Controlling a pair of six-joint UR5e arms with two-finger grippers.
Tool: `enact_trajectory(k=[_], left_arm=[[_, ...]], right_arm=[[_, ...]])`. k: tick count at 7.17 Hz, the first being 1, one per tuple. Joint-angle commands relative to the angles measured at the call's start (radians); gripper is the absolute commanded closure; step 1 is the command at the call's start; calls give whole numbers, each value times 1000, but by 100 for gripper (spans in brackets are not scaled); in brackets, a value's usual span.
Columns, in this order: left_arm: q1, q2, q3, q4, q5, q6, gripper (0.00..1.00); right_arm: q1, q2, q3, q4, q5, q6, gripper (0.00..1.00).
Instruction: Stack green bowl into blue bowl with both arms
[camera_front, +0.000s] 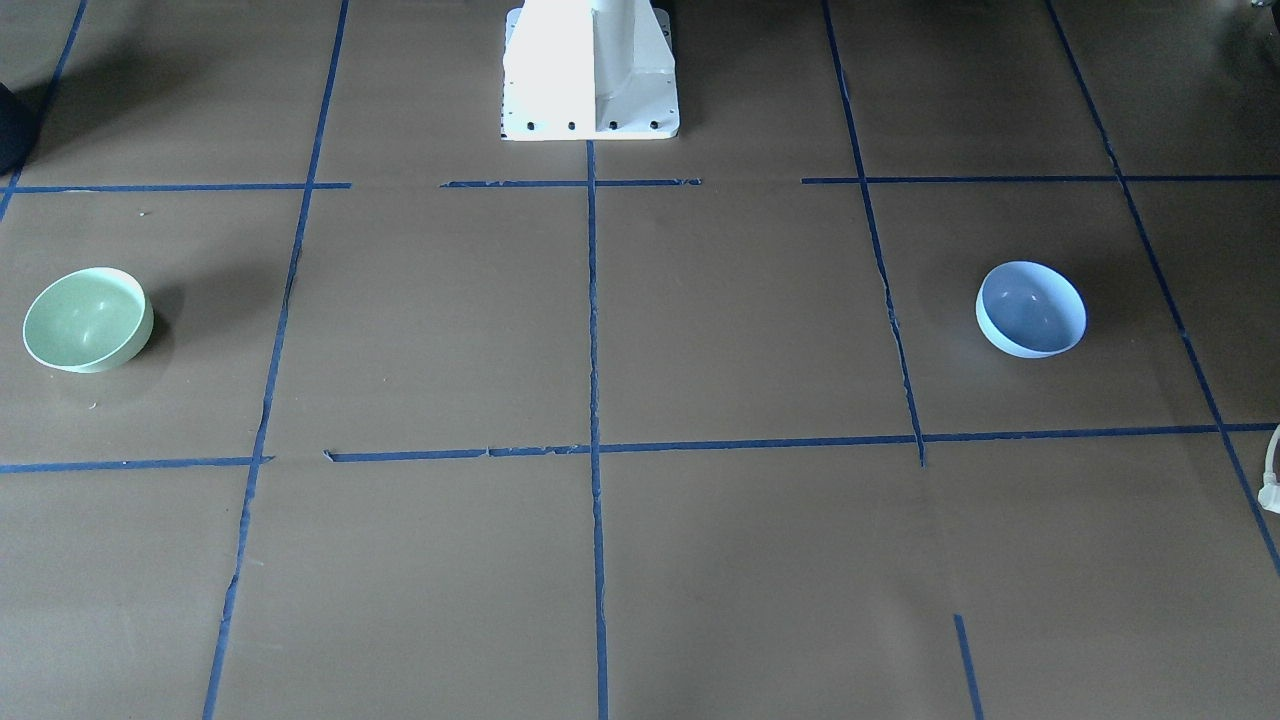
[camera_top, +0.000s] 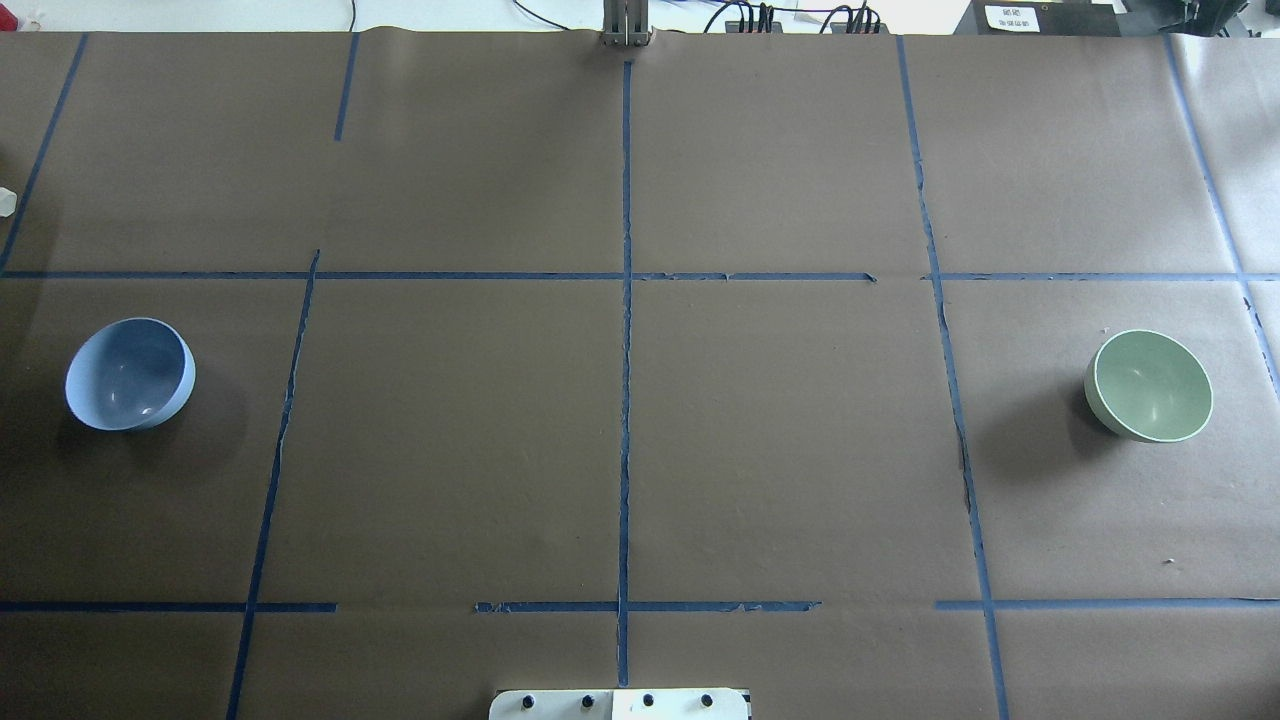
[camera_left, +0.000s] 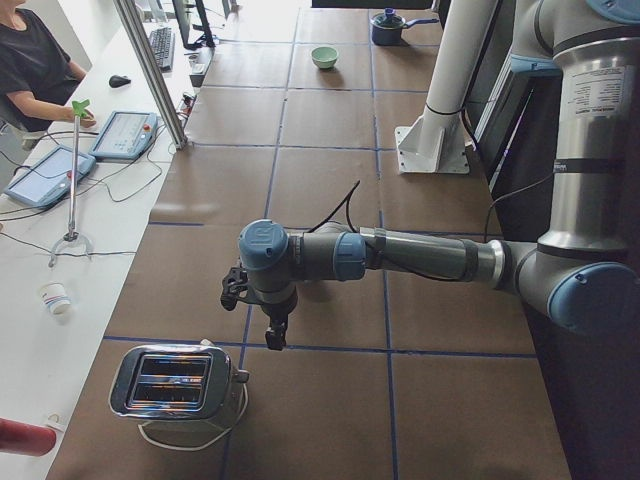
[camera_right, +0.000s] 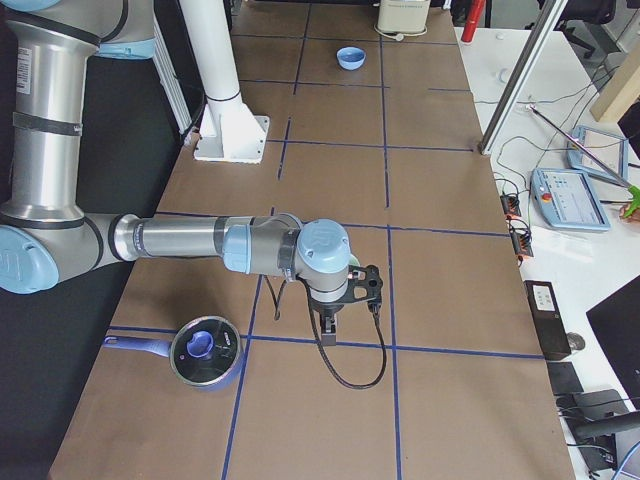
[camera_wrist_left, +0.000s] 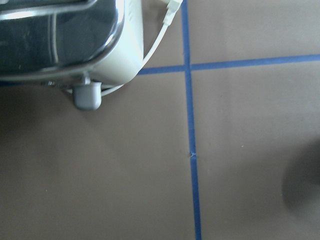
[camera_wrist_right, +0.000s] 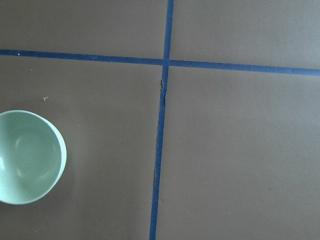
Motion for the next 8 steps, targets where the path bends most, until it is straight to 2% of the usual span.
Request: enact_trajectory(k=[1,2,3,4,6,7,8], left_arm=[[19,-3,-40,-10,-10,3,0],[34,-4,-40,-27,-17,-2,0],[113,2,-48,-32,-124,-8,0],[185,6,-57,-53,-135,-102,0],[226,67,-33,-343,-134,-372,0],[274,80,2,-507,-132,-555,0],[354,77,39,-632,-87,-736,0]], right_arm=[[-9,13,24,-2,8,22,0],[-11,33,14,-8,49,27,0],[-11,28,1,-2,63,25,0],[-11,28,-12,-2,65,24,0],[-11,31,-25,-2,75,25,0],[-11,34,-27,-2,88,27,0],[-11,36,-26,-2,88,27,0]])
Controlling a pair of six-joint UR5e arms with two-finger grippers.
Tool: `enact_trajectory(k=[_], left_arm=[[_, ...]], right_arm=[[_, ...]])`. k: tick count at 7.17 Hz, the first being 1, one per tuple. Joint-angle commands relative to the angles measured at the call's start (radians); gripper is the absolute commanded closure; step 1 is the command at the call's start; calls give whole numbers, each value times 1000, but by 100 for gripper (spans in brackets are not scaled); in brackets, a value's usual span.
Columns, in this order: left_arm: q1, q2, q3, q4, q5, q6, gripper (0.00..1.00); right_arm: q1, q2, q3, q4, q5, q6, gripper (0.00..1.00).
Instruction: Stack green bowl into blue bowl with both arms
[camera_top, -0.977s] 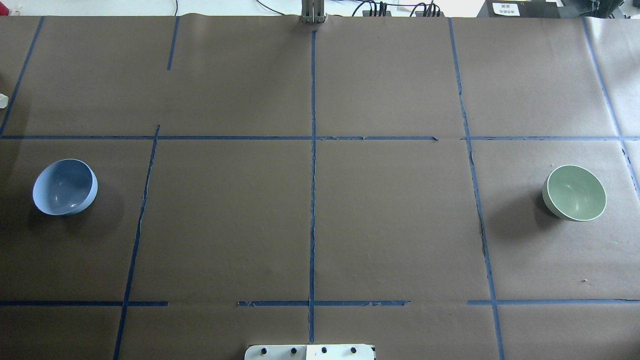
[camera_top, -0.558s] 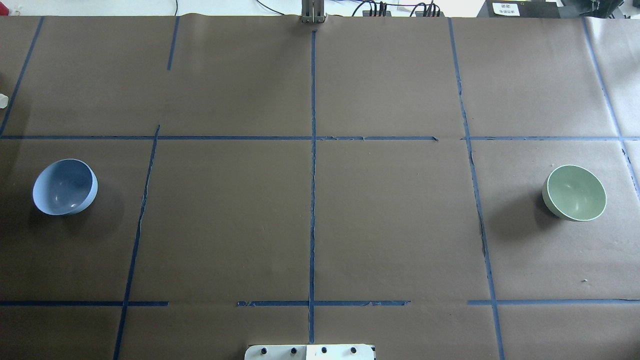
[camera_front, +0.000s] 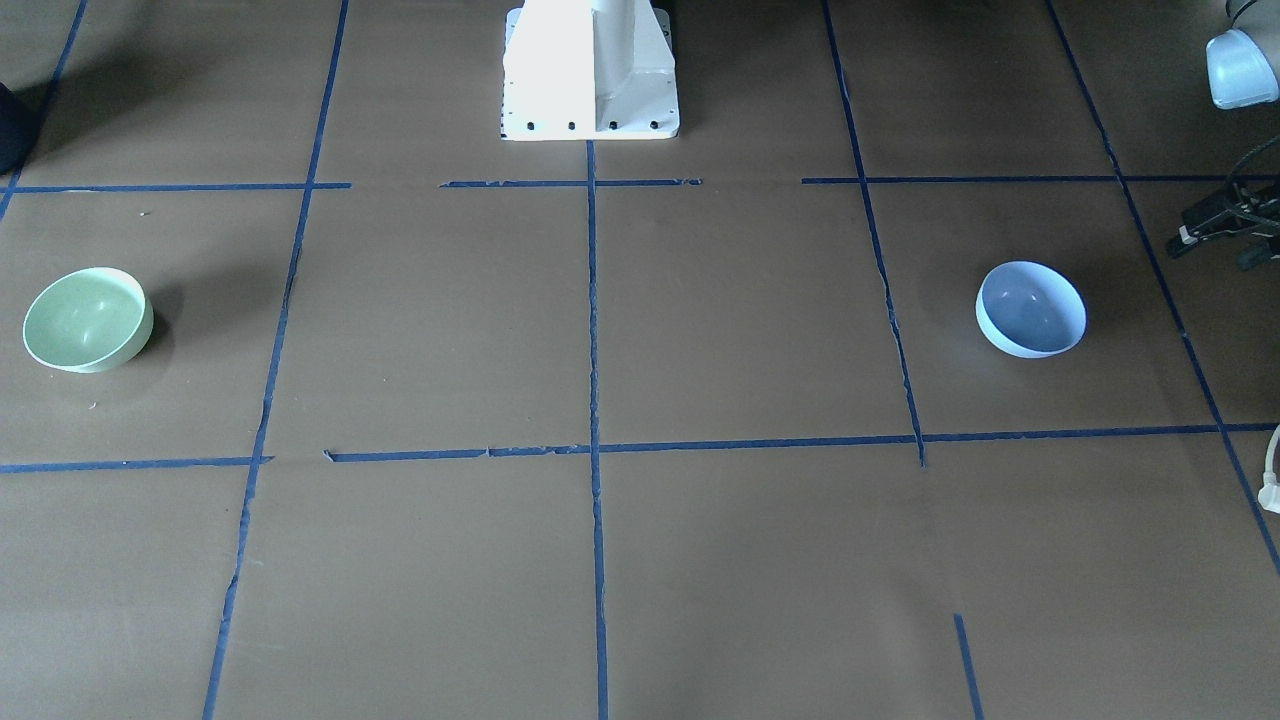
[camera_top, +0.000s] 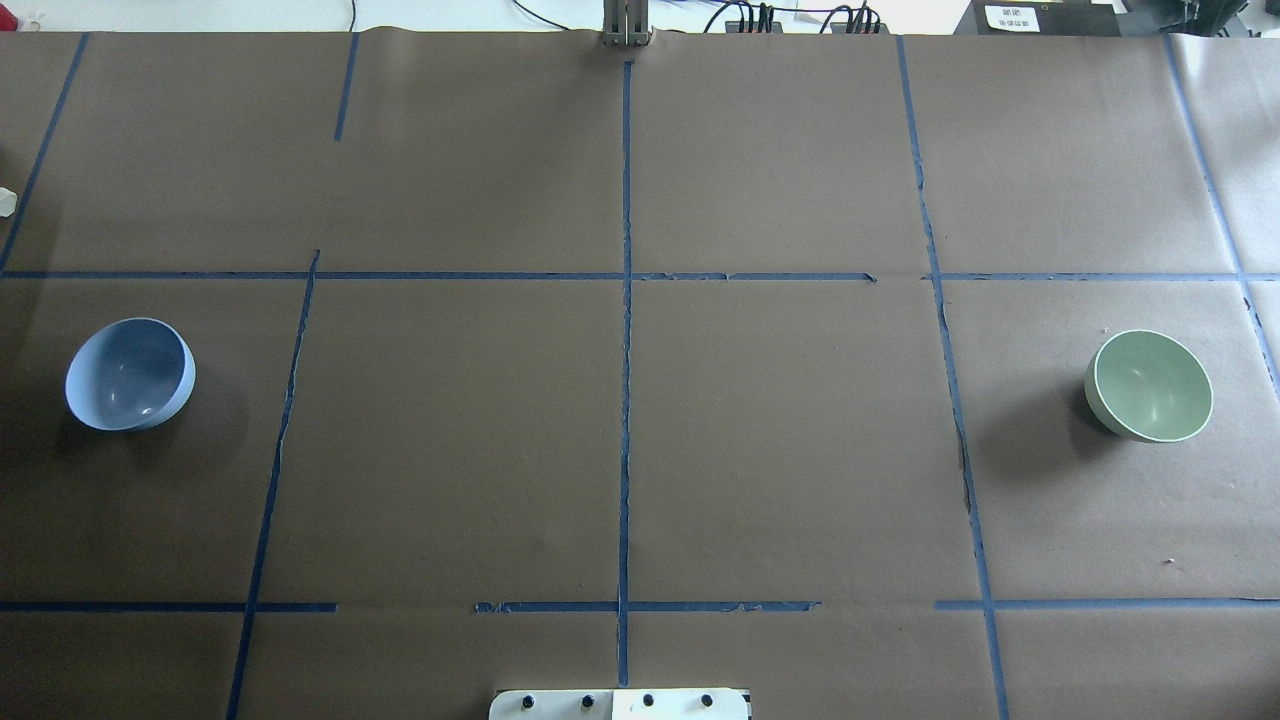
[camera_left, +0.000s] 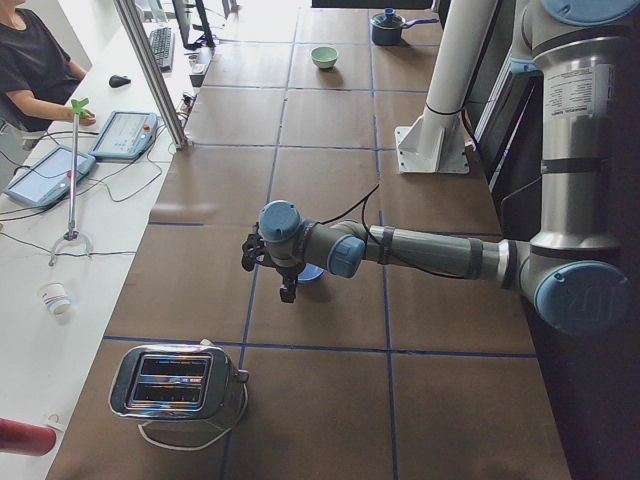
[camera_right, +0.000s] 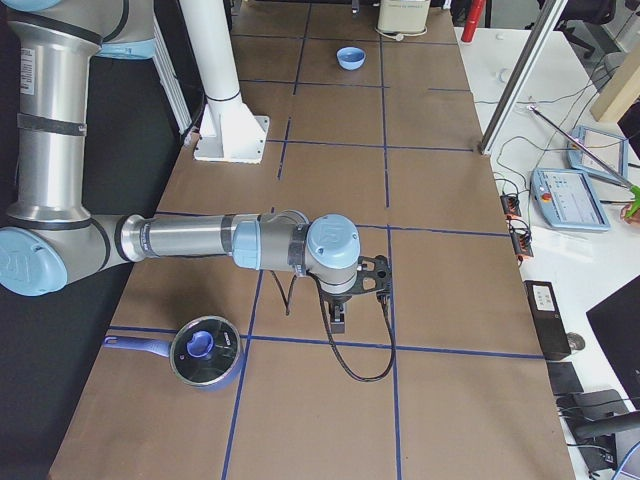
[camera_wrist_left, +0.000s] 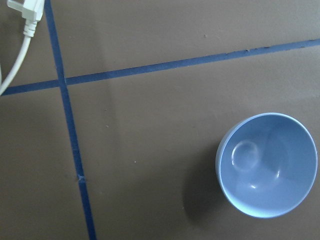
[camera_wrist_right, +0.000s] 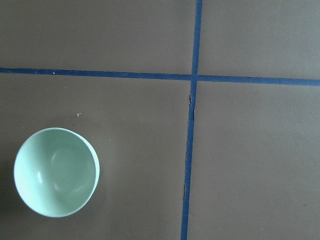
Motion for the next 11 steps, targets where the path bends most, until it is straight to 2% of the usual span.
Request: enact_trajectory(k=[1,2,5,6,7,8,9,11], left_arm=[[185,7,43,-277,162,-410,0],[260,1,50,-317,206,-501,0],[304,-11,106,-319,217,-504,0],[306,-19,119,-318,217,-502,9],[306,-17,122,-318,217,-505,56],[306,-19,128,-316,217,-505,84],[306,-19,125,-316,210,-505,97],[303,-17,91,-310,195,-508,100]], right_arm=[[0,4,-1,0,5,1,0],[0,4,-1,0,5,1,0],[0,4,-1,0,15,1,0],[0,4,-1,0,15,1,0],[0,4,1,0,16,2,0],[0,4,-1,0,21,2,0],[0,4,-1,0,22,2,0],[0,4,-2,-2,22,2,0]])
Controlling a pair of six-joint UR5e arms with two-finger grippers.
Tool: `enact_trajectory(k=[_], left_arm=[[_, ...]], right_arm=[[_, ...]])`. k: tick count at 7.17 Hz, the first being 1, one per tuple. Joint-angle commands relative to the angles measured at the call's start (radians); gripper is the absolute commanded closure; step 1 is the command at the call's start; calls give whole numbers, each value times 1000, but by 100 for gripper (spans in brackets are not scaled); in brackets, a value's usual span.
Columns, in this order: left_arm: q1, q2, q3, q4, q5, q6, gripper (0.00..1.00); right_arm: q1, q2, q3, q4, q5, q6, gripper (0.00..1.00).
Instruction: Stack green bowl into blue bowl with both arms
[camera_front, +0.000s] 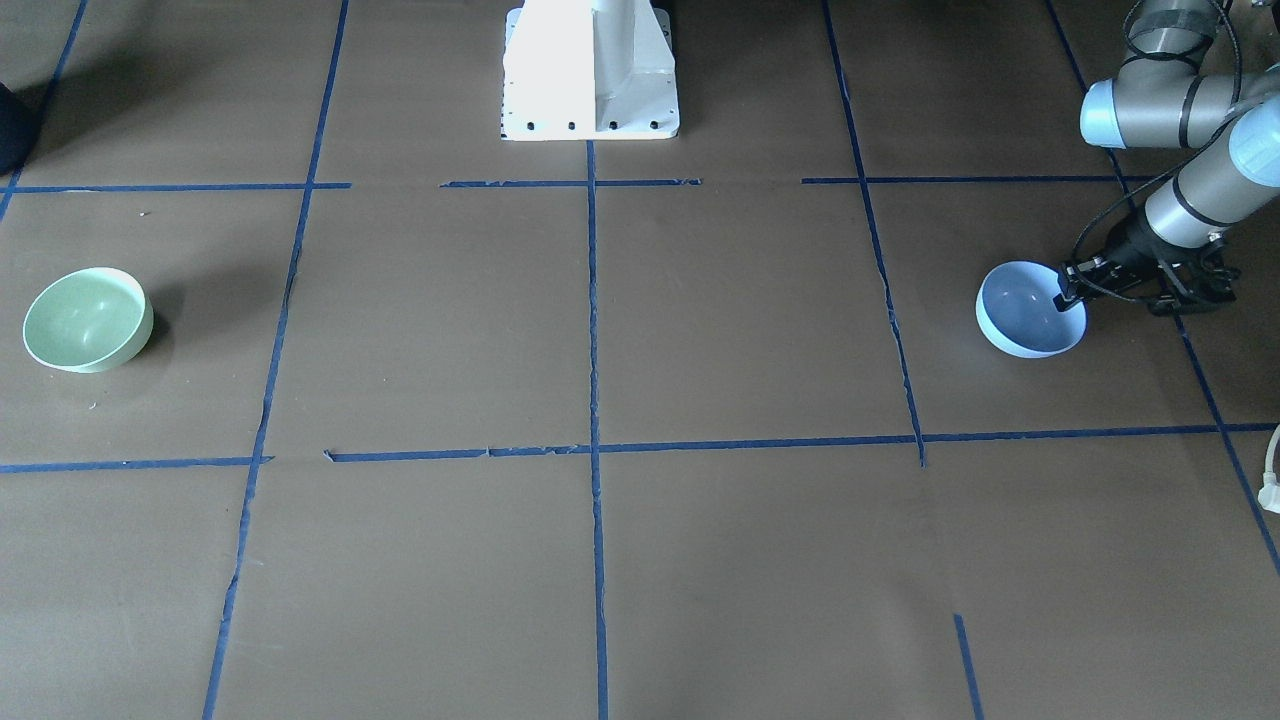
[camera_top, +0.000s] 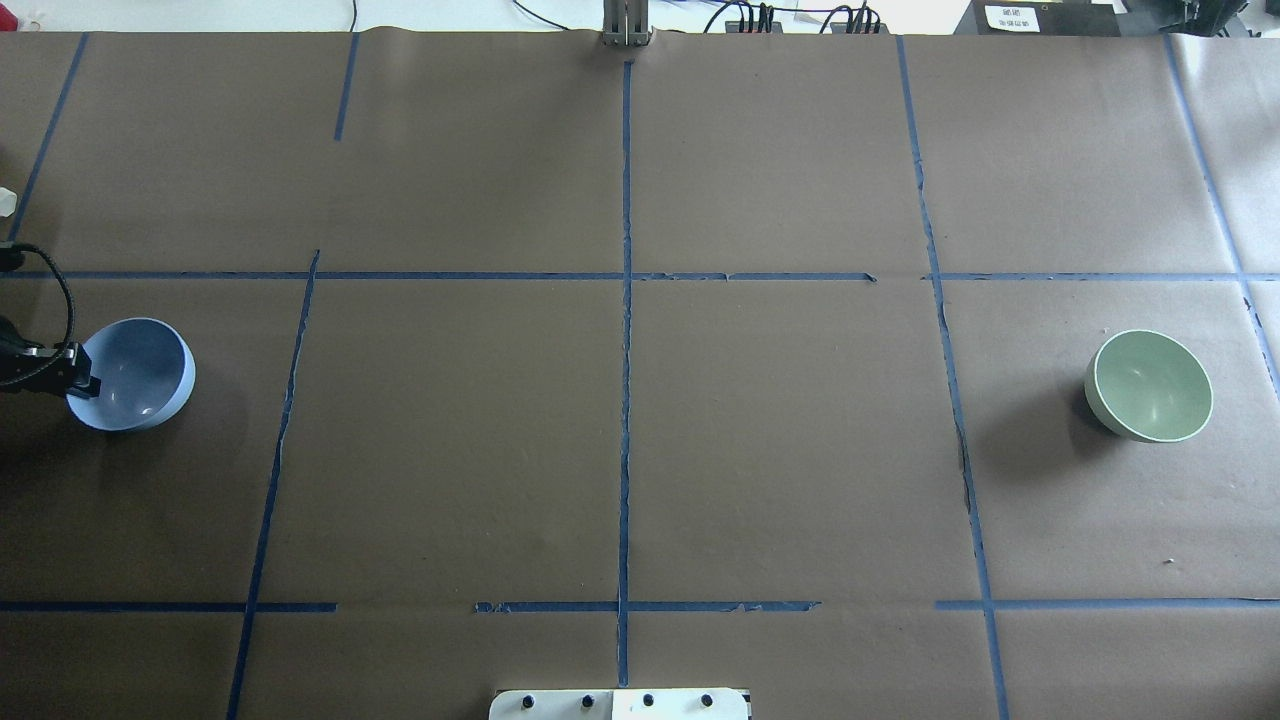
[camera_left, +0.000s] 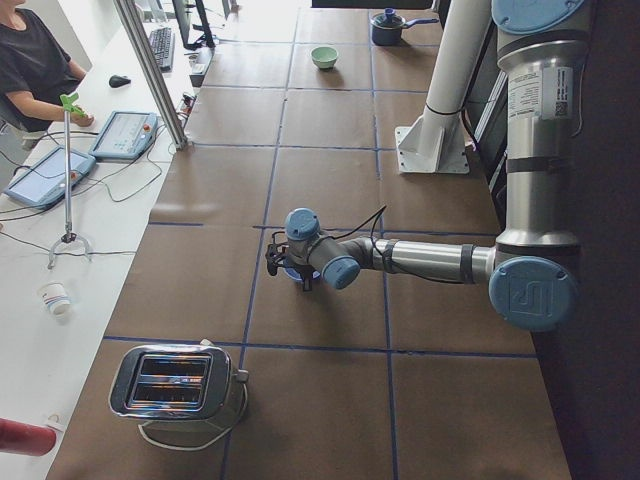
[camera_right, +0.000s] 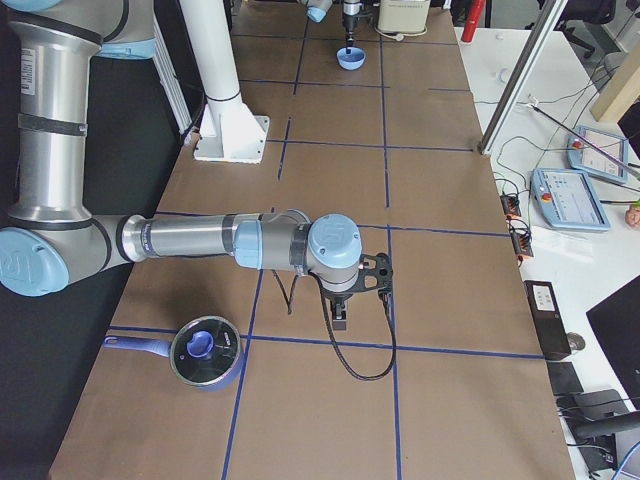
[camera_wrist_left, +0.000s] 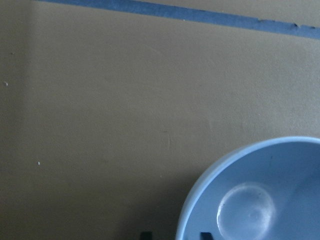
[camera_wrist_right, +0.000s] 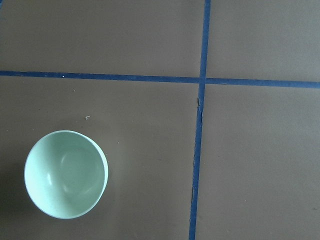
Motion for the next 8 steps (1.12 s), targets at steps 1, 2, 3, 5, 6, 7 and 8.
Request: enact_trajectory(k=[1,2,3,5,6,7,8], left_arm=[[-5,-1,-72,17,-60,-5,100],[-5,-4,-159,99,-74,-8,100],[-2,-56,-261,267,-67,-47,100],[85,-264,-290,367,-45,-316,100],[211,-376,-276,372,40,-485,100],[354,-489,-247,417,135,-634,100],[413,-595,-200,454,212,-685,100]], right_arm=[[0,0,-4,-1,0,1,0],[0,0,-9,0,0,-1,0],[0,0,-12,0,0,-2,0],[0,-5,-18,0,0,-2,0],[0,-6,-18,0,2,-2,0],[0,-8,-20,0,0,-2,0],[0,-8,-24,0,0,-2,0]])
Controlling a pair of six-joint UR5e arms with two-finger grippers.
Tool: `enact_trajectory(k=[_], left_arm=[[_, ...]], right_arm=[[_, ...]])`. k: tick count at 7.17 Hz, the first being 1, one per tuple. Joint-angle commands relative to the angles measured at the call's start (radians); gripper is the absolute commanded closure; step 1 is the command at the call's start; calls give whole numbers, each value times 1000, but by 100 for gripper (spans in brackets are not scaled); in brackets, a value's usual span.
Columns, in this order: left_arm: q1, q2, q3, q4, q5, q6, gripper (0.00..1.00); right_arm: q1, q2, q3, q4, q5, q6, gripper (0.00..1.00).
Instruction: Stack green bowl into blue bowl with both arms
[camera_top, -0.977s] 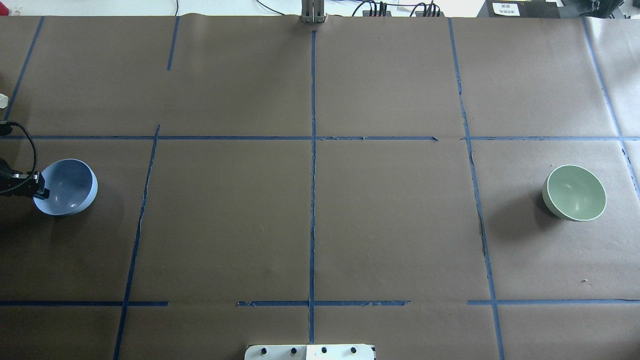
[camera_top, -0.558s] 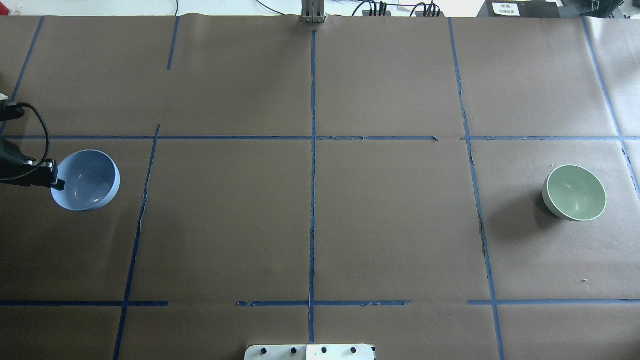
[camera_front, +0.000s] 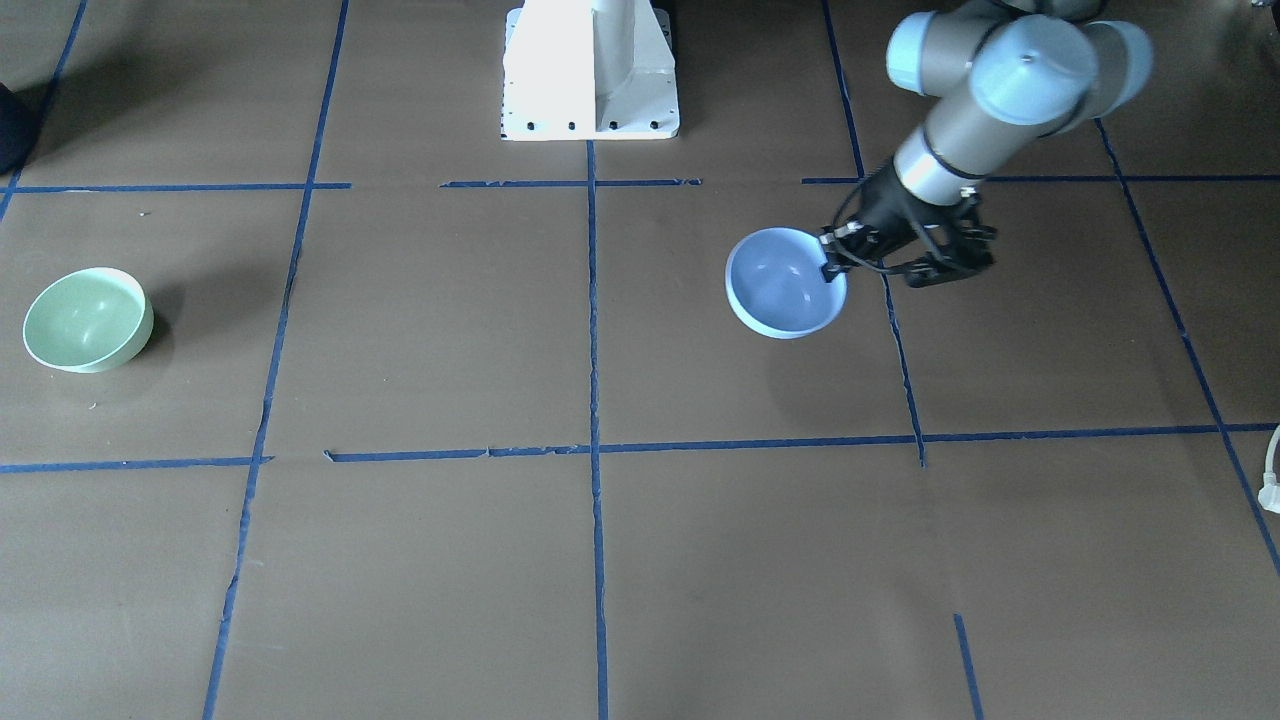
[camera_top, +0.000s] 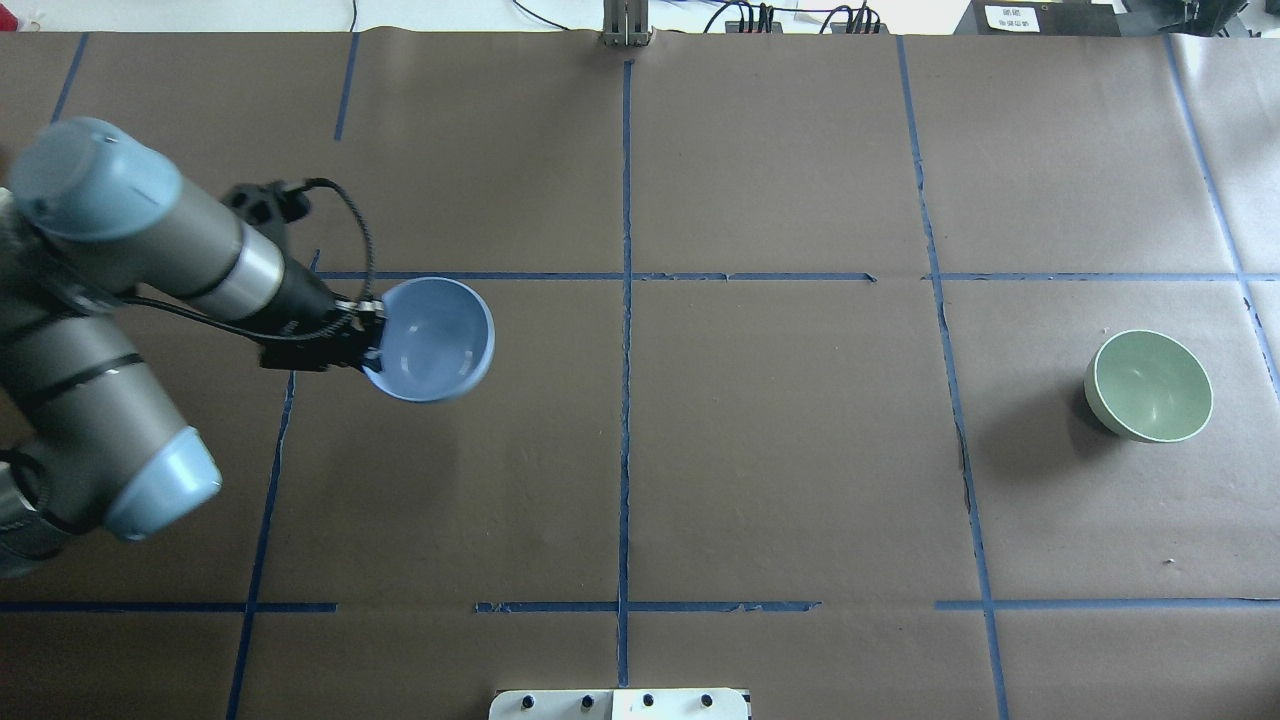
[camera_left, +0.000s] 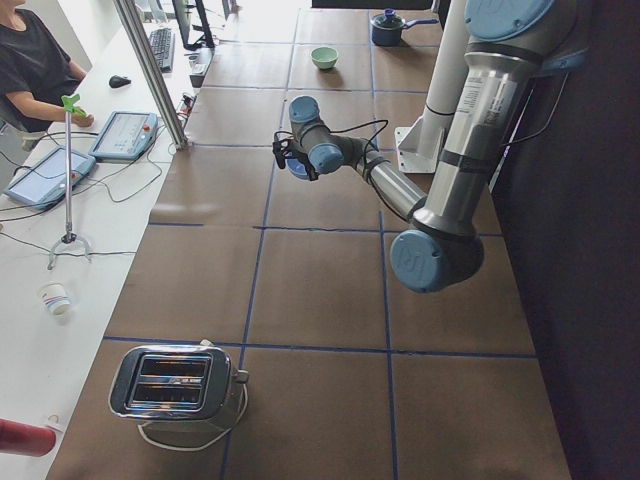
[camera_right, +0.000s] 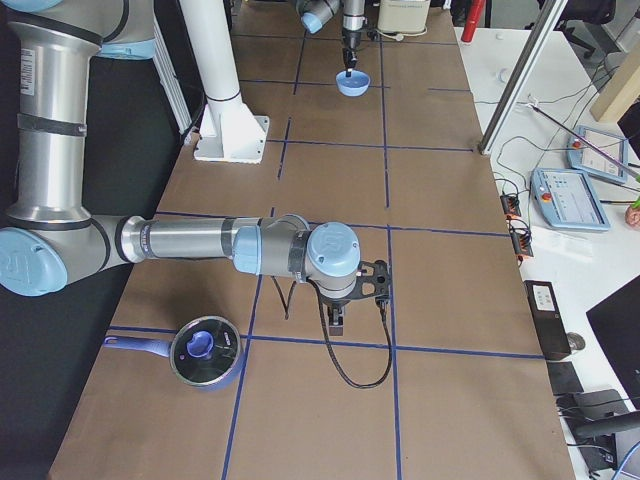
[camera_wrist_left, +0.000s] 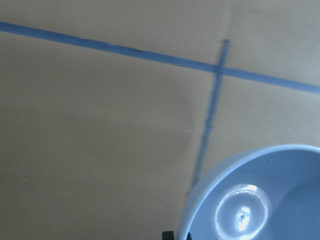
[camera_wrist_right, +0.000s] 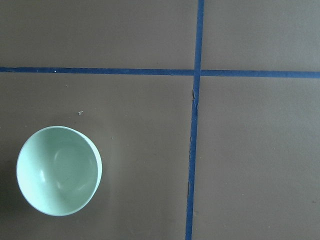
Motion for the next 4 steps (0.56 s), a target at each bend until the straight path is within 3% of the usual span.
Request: enact_trajectory(k=[1,4], left_arm=[[158,-197,106,41,137,-160,100],[226,-250,180,24,181,-158,100]], right_arm=[[0,-1,-9,0,0,0,0],[0,4,-10,0,0,2,0]])
